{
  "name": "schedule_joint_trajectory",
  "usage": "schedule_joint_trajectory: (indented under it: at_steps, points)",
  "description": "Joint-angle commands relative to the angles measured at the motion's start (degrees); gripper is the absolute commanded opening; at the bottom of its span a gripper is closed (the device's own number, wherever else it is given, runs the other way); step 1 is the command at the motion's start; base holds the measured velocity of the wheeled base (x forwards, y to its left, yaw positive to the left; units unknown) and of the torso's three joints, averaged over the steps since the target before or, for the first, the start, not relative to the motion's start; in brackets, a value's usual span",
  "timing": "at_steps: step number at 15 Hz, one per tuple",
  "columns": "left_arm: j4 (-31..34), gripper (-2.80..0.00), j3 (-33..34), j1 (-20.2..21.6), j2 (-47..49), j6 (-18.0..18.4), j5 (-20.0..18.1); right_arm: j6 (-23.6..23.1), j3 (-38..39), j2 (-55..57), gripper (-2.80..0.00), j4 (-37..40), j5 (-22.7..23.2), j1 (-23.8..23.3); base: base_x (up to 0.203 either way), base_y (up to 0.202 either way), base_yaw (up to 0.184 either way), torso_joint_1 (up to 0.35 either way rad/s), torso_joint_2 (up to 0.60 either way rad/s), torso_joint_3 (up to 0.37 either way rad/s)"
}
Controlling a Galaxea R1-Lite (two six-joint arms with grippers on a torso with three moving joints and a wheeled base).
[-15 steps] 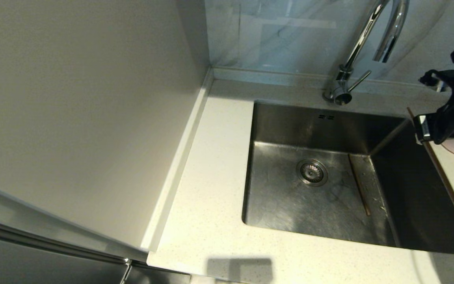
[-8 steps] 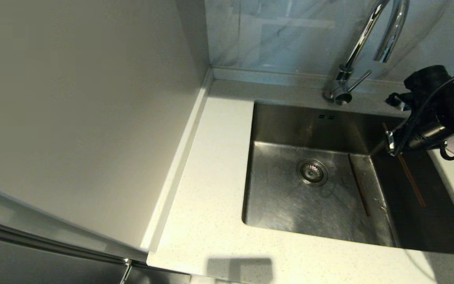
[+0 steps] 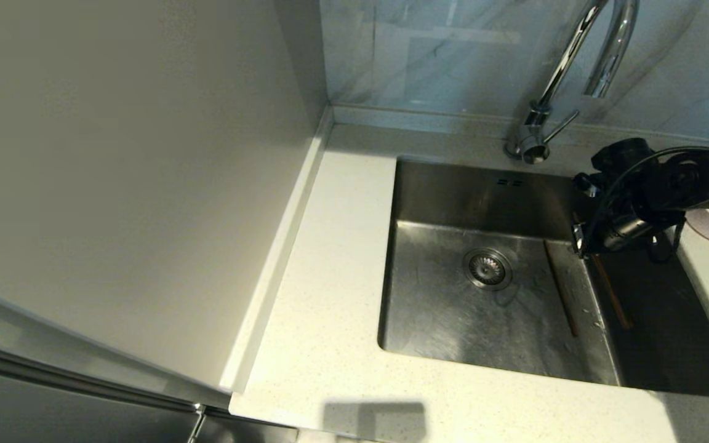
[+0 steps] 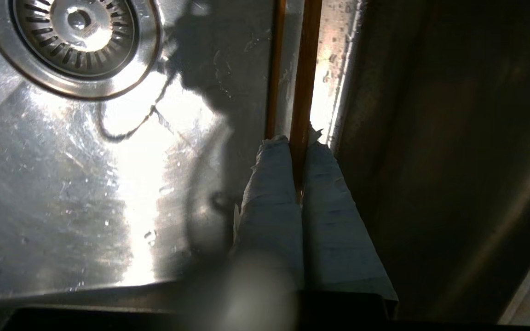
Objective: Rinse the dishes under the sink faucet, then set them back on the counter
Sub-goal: Put the chopsticks into the sink
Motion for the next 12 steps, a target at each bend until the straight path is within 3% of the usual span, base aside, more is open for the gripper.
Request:
schedule_joint_trajectory:
  at_steps: [1,7,12]
  points:
    - [-0.02,-2.8,0.0,0.0,-0.18,-0.02,0.03,0.04,-0.09,3.57,-2.8,-1.48,-0.06,0.0,0.0,0.0,0.0,0.0,0.0,0.0]
    - [-0.02,-2.8,0.0,0.0,-0.18,-0.02,0.03,0.15,-0.66,9.98,-2.8,-9.98,-0.05,0.0,0.0,0.0,0.0,0.0,0.0,0.0]
    - [-0.02,-2.8,0.0,0.0,-0.18,-0.02,0.03,-0.11,-5.71,15.83,-2.8,-11.07,-0.4,-0.09,0.0,0.0,0.0,0.0,0.0,0.0]
